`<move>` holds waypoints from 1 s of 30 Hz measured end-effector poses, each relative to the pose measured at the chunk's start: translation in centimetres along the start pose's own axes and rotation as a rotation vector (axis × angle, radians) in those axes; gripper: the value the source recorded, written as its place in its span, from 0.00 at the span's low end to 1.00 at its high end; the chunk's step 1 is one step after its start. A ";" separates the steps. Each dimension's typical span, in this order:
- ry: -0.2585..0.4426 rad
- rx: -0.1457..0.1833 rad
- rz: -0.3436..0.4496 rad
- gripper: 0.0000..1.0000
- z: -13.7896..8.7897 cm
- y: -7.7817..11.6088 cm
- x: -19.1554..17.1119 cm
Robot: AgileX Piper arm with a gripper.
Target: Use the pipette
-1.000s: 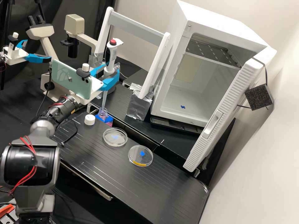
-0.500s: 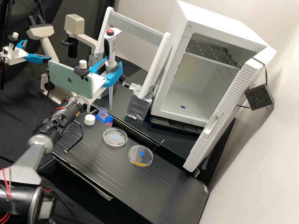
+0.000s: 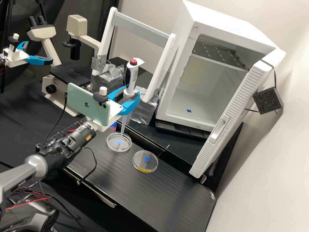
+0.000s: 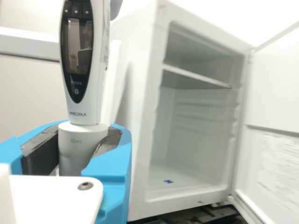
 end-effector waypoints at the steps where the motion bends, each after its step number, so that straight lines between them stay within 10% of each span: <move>1: 0.006 0.002 0.010 0.00 -0.1 0.2 -0.1; 30: 0.136 -0.007 -0.013 0.00 -3.3 1.0 1.4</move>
